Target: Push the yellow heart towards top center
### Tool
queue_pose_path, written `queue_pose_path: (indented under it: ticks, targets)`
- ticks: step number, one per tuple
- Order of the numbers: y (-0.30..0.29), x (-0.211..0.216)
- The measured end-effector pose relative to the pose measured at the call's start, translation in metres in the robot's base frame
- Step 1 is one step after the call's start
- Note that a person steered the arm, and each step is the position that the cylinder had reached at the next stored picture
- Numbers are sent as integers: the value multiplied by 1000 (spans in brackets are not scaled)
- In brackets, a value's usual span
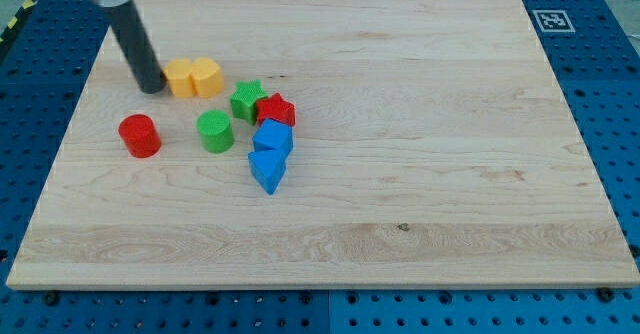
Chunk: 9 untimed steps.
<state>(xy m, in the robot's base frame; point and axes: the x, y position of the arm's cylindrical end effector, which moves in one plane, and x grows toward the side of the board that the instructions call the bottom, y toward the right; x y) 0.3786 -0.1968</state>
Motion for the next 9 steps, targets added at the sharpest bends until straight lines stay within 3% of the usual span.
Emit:
queue_pose_path:
  ticks: [7, 9]
  targets:
    - [208, -10]
    - [146, -25]
